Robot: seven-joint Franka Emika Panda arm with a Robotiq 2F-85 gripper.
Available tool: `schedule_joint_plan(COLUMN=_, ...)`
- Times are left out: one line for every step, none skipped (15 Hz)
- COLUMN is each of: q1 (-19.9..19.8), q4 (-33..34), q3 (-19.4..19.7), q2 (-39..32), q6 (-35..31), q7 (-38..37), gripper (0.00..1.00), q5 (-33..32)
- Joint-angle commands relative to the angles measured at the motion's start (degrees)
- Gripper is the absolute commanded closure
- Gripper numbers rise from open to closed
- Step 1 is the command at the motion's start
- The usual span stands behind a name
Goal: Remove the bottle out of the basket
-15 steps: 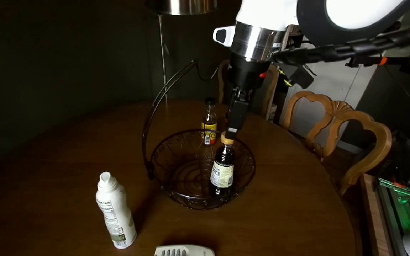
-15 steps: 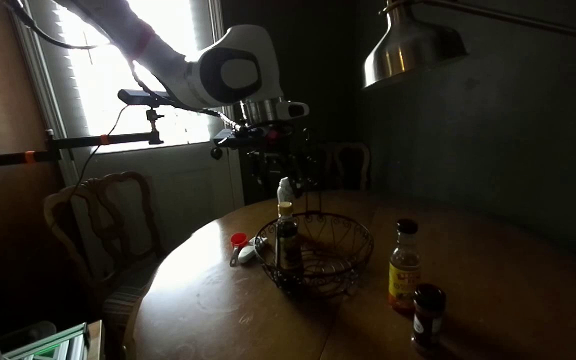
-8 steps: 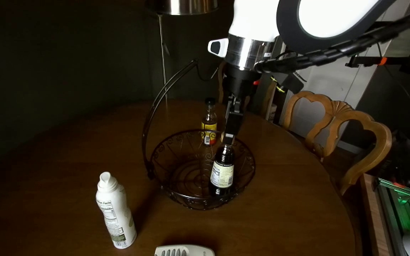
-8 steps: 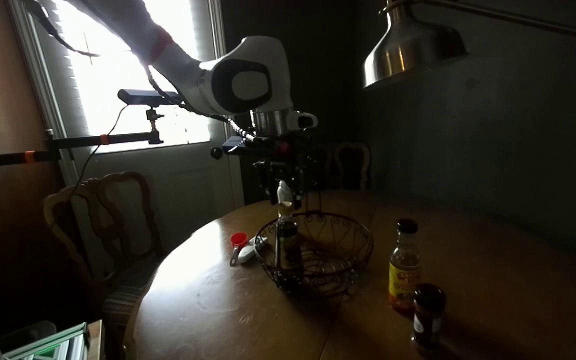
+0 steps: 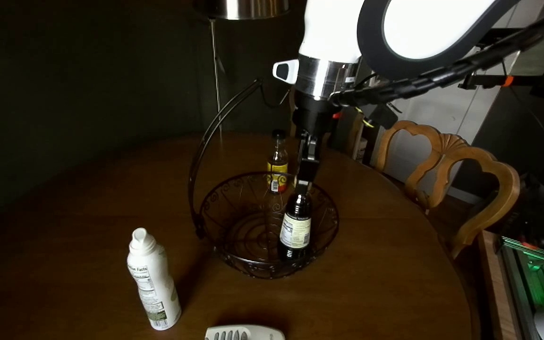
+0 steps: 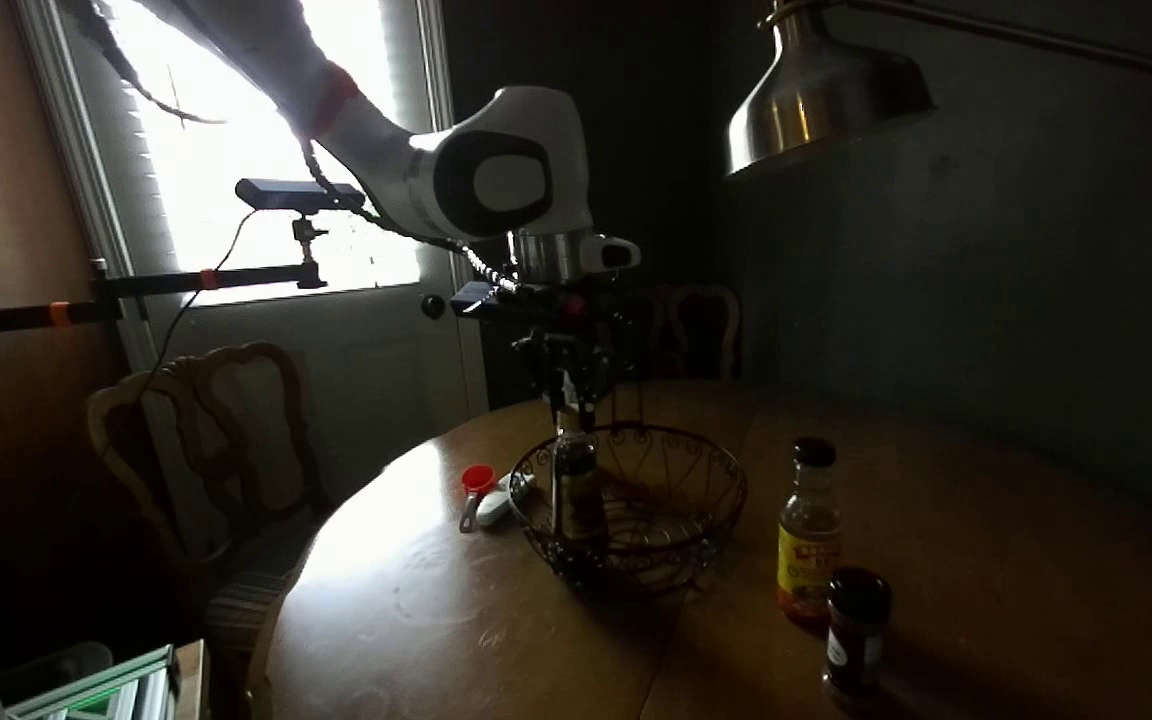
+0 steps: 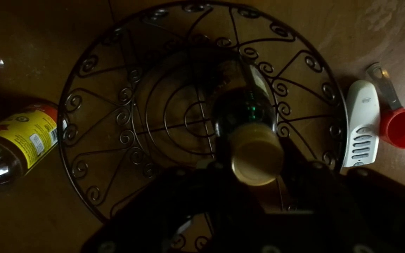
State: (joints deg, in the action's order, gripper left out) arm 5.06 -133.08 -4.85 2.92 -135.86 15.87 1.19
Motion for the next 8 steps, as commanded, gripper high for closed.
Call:
schedule_joint_plan(q1=0.23, q4=0.22, q3=-0.01, q2=2.76, q6=5.35, q7=-2.05, gripper=0.87, q5=0.76)
schedule_joint_plan(q1=0.22, q4=-0.37, q3=-0.04, q2=4.65, q6=7.02, q7=-3.34, gripper=0.87, q5=0.76)
schedule_joint_plan(q1=0.27, q4=-0.71, q3=0.0, q2=6.08, q6=8.66, q7=-3.97, gripper=0.87, q5=1.35)
schedule_joint_plan(q1=0.26, q4=-1.23, q3=0.01, q2=7.89, q6=10.3, q7=-5.21, gripper=0.87, q5=1.21)
schedule_joint_plan(q1=0.23, q4=-1.4, q3=0.05, q2=9.3, q6=12.13, q7=-6.49, gripper=0.87, q5=1.14)
schedule_joint_plan(q1=0.11, q4=-1.97, q3=0.09, q2=11.08, q6=13.02, q7=-7.77, gripper=0.87, q5=0.57)
schedule_joint_plan(q1=0.11, q4=-2.29, q3=0.23, q2=12.62, q6=13.84, q7=-8.24, gripper=0.87, q5=0.84)
schedule_joint_plan(q1=0.04, q4=-2.67, q3=0.32, q2=14.07, q6=14.19, q7=-8.96, gripper=0.87, q5=0.68)
